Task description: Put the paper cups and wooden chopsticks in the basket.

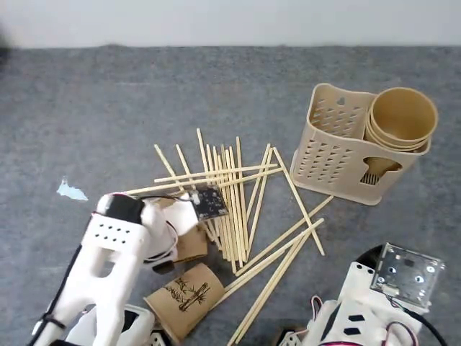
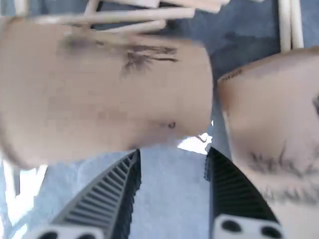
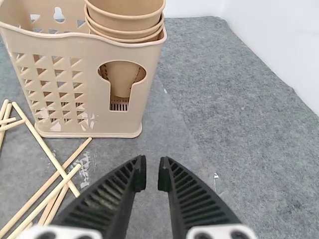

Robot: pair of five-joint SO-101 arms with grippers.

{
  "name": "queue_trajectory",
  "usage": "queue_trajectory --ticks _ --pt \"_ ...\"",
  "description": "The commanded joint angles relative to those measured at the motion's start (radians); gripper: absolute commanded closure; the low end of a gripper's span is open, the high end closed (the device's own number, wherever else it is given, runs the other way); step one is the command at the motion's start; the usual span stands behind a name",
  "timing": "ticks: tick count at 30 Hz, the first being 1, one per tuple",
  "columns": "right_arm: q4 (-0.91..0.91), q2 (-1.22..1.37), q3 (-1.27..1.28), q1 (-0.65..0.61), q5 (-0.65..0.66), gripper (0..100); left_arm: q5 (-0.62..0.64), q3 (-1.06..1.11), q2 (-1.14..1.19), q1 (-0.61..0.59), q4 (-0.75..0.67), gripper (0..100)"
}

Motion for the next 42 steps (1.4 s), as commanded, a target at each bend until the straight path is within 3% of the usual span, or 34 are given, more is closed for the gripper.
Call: queue_trajectory --ticks 1,6,13,21,26,31,38,42 --pt "0.004 0.001 0.002 0.004 0.002 94.1 0.107 0.012 -0.021 0.049 -0.112 80" --pt "0.004 0.001 0.002 0.004 0.002 94.1 0.288 0.007 -0.023 0.074 -0.232 80" --pt "0.004 0.001 0.002 0.004 0.002 94.1 0.417 -0.01 -0.023 0.075 -0.295 80" --pt "0.004 0.001 0.002 0.004 0.002 94.1 0.425 -0.22 -0.023 -0.052 -0.124 80" --pt "0.004 0.001 0.002 0.004 0.002 94.1 0.413 -0.314 -0.017 -0.144 -0.126 79" --pt "0.004 0.001 0.002 0.004 0.002 94.1 0.307 -0.363 -0.014 -0.144 -0.12 79" --pt "0.004 0.002 0.002 0.001 0.002 93.9 0.304 -0.358 -0.015 -0.157 -0.118 79" --pt "0.002 0.012 0.002 -0.113 0.009 93.7 0.305 -0.358 -0.021 -0.252 -0.117 79"
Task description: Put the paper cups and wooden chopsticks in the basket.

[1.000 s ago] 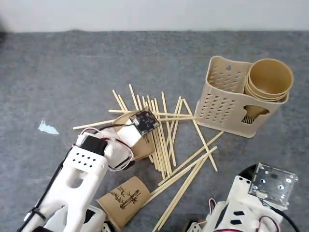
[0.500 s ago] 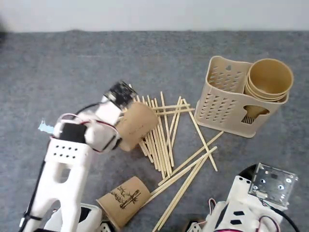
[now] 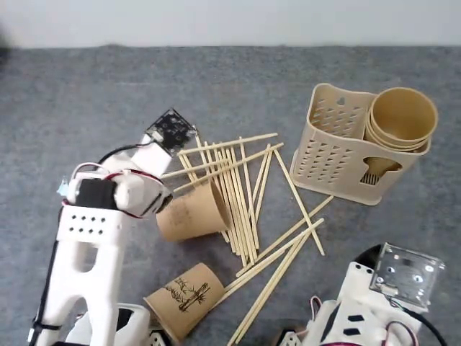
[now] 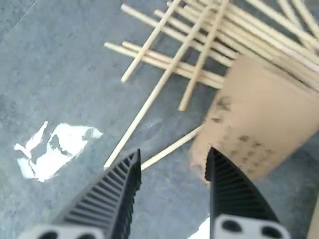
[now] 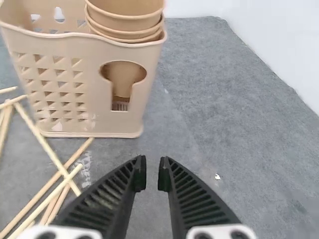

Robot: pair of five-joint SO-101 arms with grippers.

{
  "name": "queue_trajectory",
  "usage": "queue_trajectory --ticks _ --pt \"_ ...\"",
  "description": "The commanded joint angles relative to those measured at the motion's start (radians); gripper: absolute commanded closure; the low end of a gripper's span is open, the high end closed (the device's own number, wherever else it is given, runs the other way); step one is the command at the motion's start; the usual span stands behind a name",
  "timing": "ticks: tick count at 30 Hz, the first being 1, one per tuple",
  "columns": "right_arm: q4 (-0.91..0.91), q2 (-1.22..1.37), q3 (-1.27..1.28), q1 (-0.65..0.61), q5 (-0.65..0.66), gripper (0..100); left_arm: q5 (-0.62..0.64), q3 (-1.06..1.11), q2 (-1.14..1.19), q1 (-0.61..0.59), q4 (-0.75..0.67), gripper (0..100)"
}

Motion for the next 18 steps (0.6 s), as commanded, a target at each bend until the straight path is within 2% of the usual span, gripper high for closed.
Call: queue_trajectory --ticks 1,5,8,11,18 --pt "0.001 0.012 0.006 -0.119 0.011 93.7 -0.011 -0.051 -0.021 -0.083 0.005 79" --pt "-0.059 0.015 0.048 -0.274 0.025 93.7 -0.009 -0.033 -0.023 -0.186 0.003 79" --pt "-0.096 0.03 0.078 -0.378 0.11 93.7 -0.009 -0.027 -0.023 -0.261 0.003 79" --pt "-0.099 0.117 0.077 -0.49 0.123 93.7 -0.009 -0.027 -0.023 -0.325 -0.002 79" --pt "-0.186 0.403 0.074 -0.684 0.087 93.7 -0.009 0.012 -0.021 -0.362 -0.005 79"
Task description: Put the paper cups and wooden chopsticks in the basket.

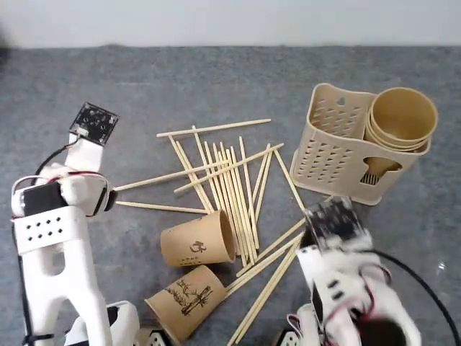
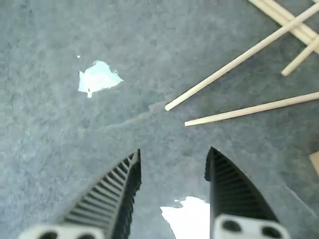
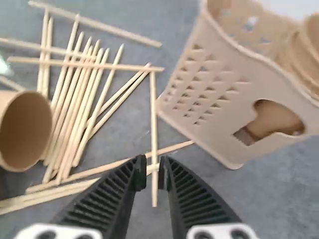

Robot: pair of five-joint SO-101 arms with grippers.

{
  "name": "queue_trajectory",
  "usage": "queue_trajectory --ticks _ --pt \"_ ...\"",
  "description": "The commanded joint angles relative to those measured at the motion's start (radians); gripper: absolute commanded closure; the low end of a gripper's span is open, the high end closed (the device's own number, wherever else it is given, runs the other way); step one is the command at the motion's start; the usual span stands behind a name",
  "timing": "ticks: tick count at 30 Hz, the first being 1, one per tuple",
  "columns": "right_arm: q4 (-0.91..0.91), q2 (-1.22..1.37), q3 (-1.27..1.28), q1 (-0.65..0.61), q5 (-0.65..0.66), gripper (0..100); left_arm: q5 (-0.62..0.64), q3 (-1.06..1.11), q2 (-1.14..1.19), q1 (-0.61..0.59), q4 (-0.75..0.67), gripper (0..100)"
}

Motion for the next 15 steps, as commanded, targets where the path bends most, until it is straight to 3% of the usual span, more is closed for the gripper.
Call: queue_trajectory --ticks 1,5,15 --pt "-0.07 0.151 -0.017 -0.09 -0.031 93.7 -0.009 0.01 -0.021 -0.006 -0.008 79" --pt "-0.07 0.263 -0.107 -0.182 -0.051 93.6 -0.009 0.054 -0.021 -0.014 -0.071 79" --pt "0.005 0.564 -0.301 -0.455 -0.272 93.5 0.006 0.156 -0.023 -0.069 -0.167 80"
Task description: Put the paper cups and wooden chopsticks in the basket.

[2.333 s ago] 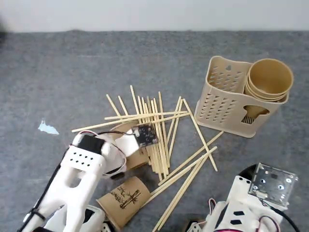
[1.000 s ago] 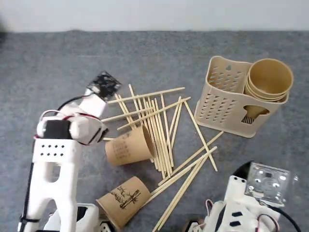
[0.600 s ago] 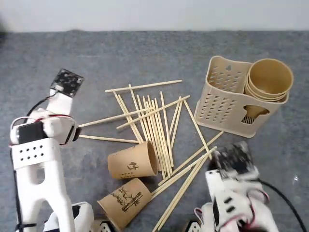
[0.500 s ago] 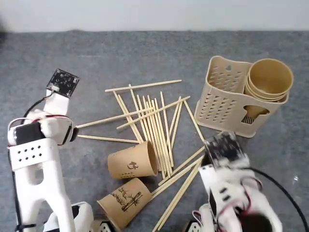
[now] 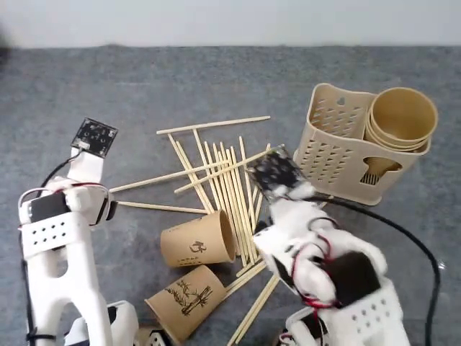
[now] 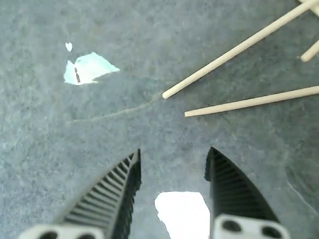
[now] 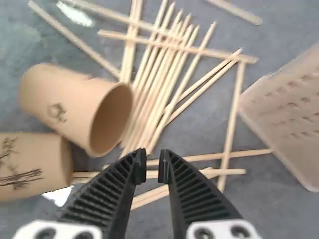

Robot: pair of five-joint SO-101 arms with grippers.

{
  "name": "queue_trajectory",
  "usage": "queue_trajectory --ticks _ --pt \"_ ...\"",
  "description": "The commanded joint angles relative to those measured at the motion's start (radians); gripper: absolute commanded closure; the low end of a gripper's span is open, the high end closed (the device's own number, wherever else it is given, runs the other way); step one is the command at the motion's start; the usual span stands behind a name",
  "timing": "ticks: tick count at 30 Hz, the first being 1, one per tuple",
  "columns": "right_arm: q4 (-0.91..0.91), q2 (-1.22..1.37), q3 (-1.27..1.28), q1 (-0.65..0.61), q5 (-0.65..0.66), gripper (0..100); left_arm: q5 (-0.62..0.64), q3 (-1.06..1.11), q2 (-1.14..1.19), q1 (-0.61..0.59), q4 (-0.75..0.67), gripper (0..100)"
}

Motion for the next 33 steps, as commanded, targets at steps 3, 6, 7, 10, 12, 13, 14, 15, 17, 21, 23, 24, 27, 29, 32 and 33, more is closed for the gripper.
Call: queue_trajectory --ticks 3,6,7,10,12,13,14,15,17,21,23,24,27,29,32,33 --pt "0.012 0.162 -0.109 -0.13 -0.098 92.0 0.06 -0.015 -0.023 -0.061 -0.032 80" --pt "0.008 0.242 -0.115 -0.168 -0.164 85.0 0.071 -0.007 -0.023 -0.095 -0.072 80" --pt "0.008 0.269 -0.118 -0.177 -0.187 82.8 0.074 -0.007 -0.02 -0.104 -0.078 80" --pt "0.008 0.358 -0.144 -0.208 -0.23 81.2 0.074 -0.007 -0.021 -0.118 -0.084 80" --pt "0.008 0.412 -0.173 -0.229 -0.245 81.2 0.075 -0.007 -0.021 -0.118 -0.084 80" --pt "0.007 0.435 -0.192 -0.24 -0.255 81.2 0.075 -0.007 -0.021 -0.117 -0.084 80" --pt "0.007 0.46 -0.21 -0.251 -0.265 81.2 0.075 -0.007 -0.02 -0.115 -0.083 80" --pt "0.007 0.484 -0.226 -0.263 -0.272 81.2 0.075 -0.007 -0.02 -0.115 -0.083 80" --pt "-0.008 0.529 -0.244 -0.286 -0.282 81.2 0.075 -0.007 -0.02 -0.115 -0.083 80" --pt "-0.077 0.602 -0.247 -0.308 -0.292 81.2 0.075 -0.007 -0.02 -0.115 -0.081 80" --pt "-0.11 0.636 -0.247 -0.306 -0.292 81.2 0.075 -0.005 -0.018 -0.115 -0.081 80" --pt "-0.122 0.651 -0.247 -0.306 -0.292 81.2 0.075 -0.005 -0.017 -0.117 -0.081 80" --pt "-0.156 0.696 -0.247 -0.306 -0.293 81.2 0.075 0.004 -0.02 -0.117 -0.084 80" --pt "-0.173 0.719 -0.247 -0.306 -0.293 81.2 0.075 0.021 -0.021 -0.115 -0.086 80" --pt "-0.171 0.74 -0.25 -0.306 -0.293 84.2 0.075 0.027 -0.015 -0.114 -0.086 80" --pt "-0.171 0.74 -0.25 -0.306 -0.292 87.9 0.075 0.027 -0.015 -0.114 -0.086 80"
